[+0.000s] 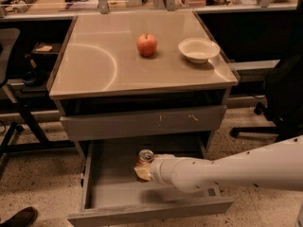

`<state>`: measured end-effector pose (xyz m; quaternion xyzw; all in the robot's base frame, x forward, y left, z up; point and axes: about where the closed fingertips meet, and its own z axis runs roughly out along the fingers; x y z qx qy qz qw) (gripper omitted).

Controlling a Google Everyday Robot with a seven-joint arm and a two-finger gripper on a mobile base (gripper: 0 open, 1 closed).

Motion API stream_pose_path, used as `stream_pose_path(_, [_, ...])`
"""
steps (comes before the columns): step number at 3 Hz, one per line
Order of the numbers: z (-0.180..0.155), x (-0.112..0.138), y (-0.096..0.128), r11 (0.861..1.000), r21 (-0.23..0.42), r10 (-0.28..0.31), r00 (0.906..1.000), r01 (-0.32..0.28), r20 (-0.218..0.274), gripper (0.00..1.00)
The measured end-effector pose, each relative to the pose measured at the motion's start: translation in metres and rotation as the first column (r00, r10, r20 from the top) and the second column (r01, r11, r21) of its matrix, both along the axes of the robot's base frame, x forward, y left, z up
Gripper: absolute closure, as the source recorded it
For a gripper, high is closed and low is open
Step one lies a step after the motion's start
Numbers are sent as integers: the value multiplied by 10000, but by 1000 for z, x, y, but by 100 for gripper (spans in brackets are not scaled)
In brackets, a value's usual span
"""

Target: Place orange can into middle drawer

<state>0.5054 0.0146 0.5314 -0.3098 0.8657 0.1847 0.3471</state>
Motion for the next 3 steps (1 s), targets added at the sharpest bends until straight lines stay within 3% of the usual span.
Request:
stream_pose_path(1, [-17,12,-3,9996,104,-259,9995,257,157,100])
stream_pose_path(3, [-58,34,-13,9971,447,-609,9981,612,-66,100])
